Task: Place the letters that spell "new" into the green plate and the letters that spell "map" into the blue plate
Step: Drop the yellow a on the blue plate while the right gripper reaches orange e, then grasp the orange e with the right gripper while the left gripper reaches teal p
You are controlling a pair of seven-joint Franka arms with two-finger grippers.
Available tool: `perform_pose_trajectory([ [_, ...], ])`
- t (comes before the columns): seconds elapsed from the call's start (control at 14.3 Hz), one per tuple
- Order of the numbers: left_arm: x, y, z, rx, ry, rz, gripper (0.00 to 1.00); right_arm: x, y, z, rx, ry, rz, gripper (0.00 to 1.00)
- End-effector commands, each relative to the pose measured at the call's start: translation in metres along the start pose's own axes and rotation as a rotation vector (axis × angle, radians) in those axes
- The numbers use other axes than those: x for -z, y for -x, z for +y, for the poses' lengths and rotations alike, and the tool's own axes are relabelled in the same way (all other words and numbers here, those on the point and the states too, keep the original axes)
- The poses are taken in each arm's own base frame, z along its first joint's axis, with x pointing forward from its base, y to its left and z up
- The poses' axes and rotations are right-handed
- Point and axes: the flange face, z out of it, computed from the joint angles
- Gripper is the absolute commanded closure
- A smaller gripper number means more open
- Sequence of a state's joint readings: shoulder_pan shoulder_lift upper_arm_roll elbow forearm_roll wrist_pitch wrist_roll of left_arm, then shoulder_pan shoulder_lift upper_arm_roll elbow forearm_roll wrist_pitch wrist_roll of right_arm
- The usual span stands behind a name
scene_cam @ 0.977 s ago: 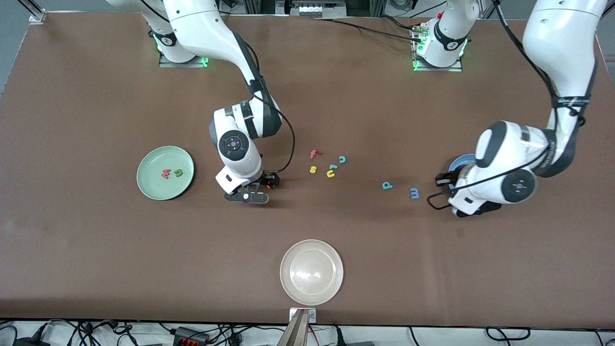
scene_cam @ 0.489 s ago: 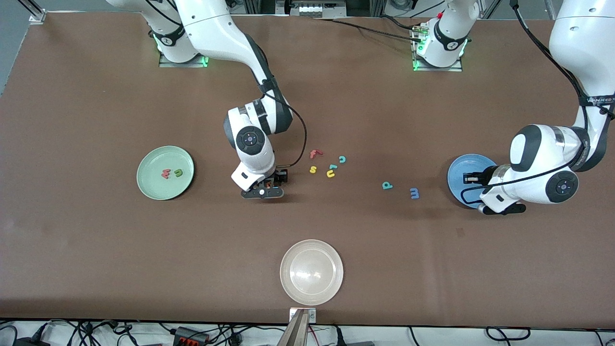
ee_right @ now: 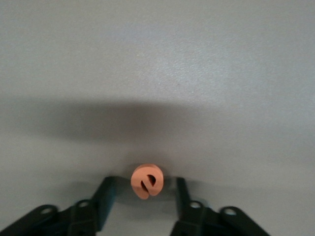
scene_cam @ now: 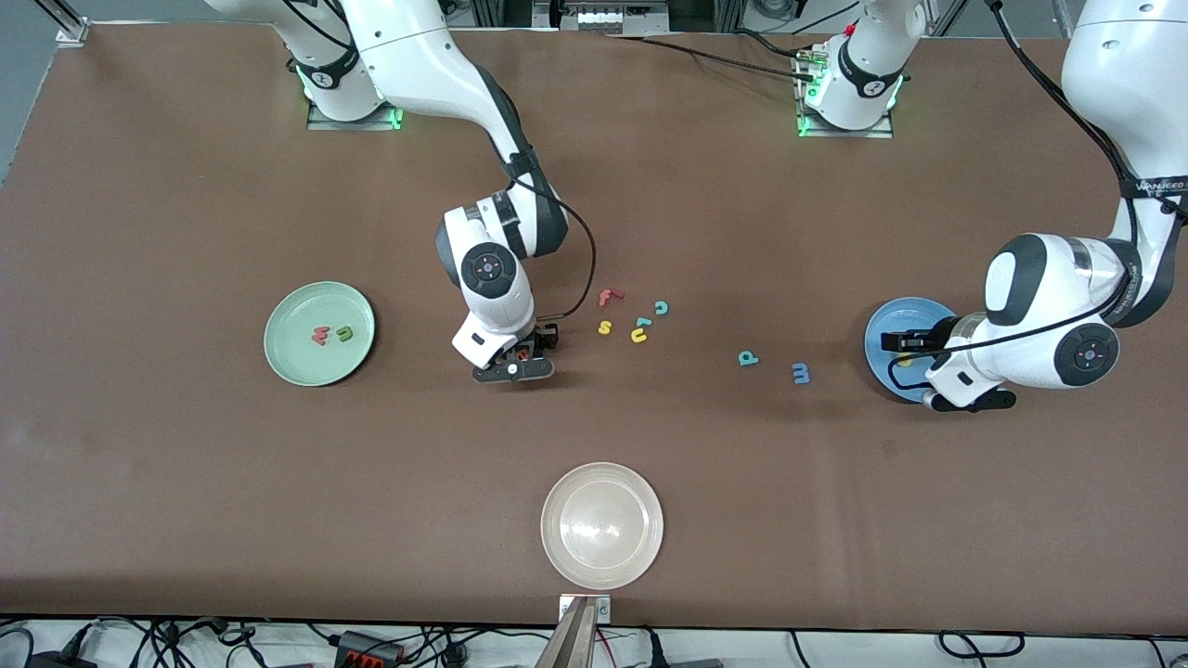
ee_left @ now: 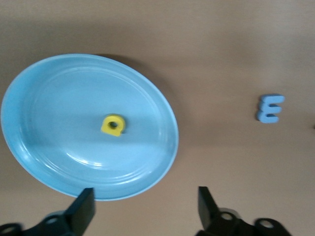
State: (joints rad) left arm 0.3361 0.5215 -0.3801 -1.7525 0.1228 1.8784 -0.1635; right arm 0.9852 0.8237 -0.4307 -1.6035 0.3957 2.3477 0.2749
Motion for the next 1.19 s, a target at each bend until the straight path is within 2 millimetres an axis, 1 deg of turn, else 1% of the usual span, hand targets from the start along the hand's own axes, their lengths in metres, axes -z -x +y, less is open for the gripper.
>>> perform_pose_trajectory([
  [0.0, 0.011, 0.015, 0.042, 0.059, -0.018, 0.009, 0.0, -0.002, -0.002, -0.004, 0.021, 0.0, 0.007, 0.49],
  [0.14, 0.006, 0.02, 0.1, 0.166, 0.008, 0.035, 0.0, -0.002, -0.002, -0.004, 0.02, -0.001, 0.007, 0.5],
  [0.21, 0.003, 0.021, 0.123, 0.192, 0.016, 0.06, 0.0, -0.002, -0.002, -0.004, 0.02, -0.001, 0.007, 0.5],
  [0.28, -0.005, 0.022, 0.149, 0.244, 0.03, 0.082, 0.0, -0.001, -0.003, -0.004, 0.022, -0.002, 0.008, 0.5],
  [0.35, -0.011, 0.023, 0.165, 0.283, 0.035, 0.096, 0.0, -0.001, -0.004, -0.002, 0.02, -0.001, 0.008, 0.5],
  [0.42, -0.02, 0.024, 0.182, 0.246, 0.018, 0.114, 0.0, -0.002, -0.004, -0.001, 0.02, 0.001, 0.007, 0.5],
  [0.49, -0.024, 0.025, 0.194, 0.206, -0.02, 0.153, 0.0, -0.003, -0.004, -0.001, 0.021, 0.002, 0.008, 0.5],
  [0.56, -0.026, 0.025, 0.198, 0.131, -0.072, 0.189, 0.0, -0.005, -0.003, -0.002, 0.025, 0.005, 0.006, 0.5],
  [0.63, -0.036, 0.025, 0.205, -0.008, -0.139, 0.207, 0.0, -0.005, -0.002, -0.003, 0.039, 0.008, 0.007, 0.5],
  [0.7, -0.044, 0.03, 0.22, -0.105, -0.157, 0.2, 0.0, -0.004, -0.003, -0.003, 0.042, 0.008, 0.008, 0.5],
  [0.77, -0.045, 0.033, 0.225, -0.164, -0.167, 0.195, 0.0, -0.005, -0.003, -0.002, 0.047, 0.01, 0.008, 0.5],
  [0.84, -0.048, 0.034, 0.225, -0.248, -0.176, 0.185, 0.0, -0.006, -0.002, -0.003, 0.047, 0.01, 0.006, 0.5],
  [0.98, -0.059, 0.038, 0.228, -0.415, -0.173, 0.186, 0.0, -0.006, -0.002, -0.003, 0.061, 0.01, 0.006, 0.5],
  [1.12, -0.072, 0.046, 0.243, -0.547, -0.148, 0.226, 0.0, -0.006, -0.002, -0.003, 0.077, 0.02, 0.009, 0.5],
])
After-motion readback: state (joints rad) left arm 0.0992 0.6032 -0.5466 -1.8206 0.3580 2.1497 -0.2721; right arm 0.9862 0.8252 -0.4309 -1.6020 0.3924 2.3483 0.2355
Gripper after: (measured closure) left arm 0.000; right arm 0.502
